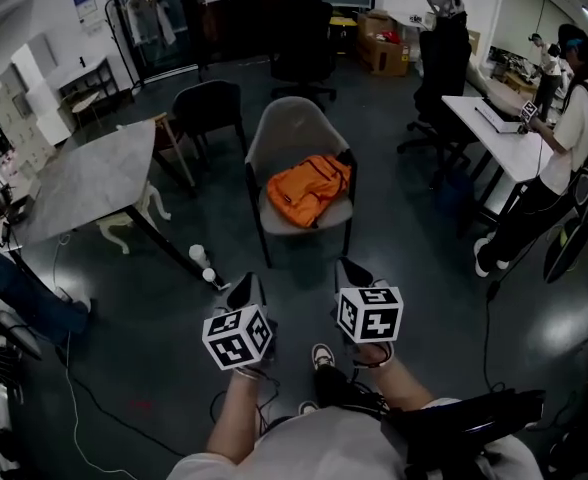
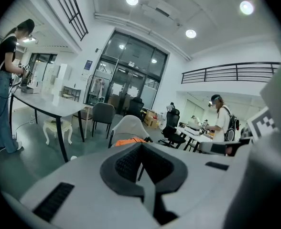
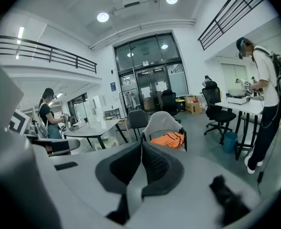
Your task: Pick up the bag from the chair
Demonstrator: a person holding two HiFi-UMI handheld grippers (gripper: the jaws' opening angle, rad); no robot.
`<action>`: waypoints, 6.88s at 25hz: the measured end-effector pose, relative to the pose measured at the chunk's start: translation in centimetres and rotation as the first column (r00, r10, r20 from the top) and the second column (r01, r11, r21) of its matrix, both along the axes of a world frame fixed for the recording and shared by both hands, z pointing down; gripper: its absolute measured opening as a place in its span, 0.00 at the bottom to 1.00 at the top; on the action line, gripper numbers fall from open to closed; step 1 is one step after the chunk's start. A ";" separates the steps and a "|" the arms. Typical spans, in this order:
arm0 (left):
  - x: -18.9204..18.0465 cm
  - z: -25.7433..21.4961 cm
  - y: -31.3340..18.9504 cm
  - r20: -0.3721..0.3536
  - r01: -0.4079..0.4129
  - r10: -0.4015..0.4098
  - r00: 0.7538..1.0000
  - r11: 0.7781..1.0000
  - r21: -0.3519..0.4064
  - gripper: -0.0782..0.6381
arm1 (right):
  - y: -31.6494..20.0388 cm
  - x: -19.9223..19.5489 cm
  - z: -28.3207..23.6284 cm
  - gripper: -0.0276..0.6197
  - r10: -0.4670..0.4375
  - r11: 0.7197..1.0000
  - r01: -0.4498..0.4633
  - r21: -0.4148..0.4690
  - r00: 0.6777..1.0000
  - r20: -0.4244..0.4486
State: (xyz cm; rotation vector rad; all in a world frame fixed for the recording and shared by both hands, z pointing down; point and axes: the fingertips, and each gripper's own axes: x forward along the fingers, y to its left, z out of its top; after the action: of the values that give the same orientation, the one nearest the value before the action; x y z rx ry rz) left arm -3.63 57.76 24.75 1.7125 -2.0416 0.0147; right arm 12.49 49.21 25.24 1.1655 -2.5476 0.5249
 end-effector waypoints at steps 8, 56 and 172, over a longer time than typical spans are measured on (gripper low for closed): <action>-2.7 -0.9 -8.5 0.030 0.011 -0.011 0.999 1.000 0.010 0.13 | -8.8 -2.5 -0.3 0.09 -0.012 1.000 0.012 0.003 1.000 0.009; -11.4 4.0 -39.2 -0.003 -0.032 0.032 0.999 0.998 -0.052 0.13 | -39.4 -7.2 4.5 0.09 0.099 0.993 -0.101 -0.064 0.995 -0.031; -12.1 40.4 -76.5 -0.121 -0.631 0.678 0.725 0.584 -0.510 0.45 | -60.4 -11.2 41.9 0.28 0.472 0.663 -0.518 -0.541 0.850 -0.234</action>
State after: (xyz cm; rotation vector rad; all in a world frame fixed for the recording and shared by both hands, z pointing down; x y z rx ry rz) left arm -15.71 -18.71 65.14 1.9888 -1.1453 0.8284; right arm 1.24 -11.17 67.18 1.5623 -1.7363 1.2669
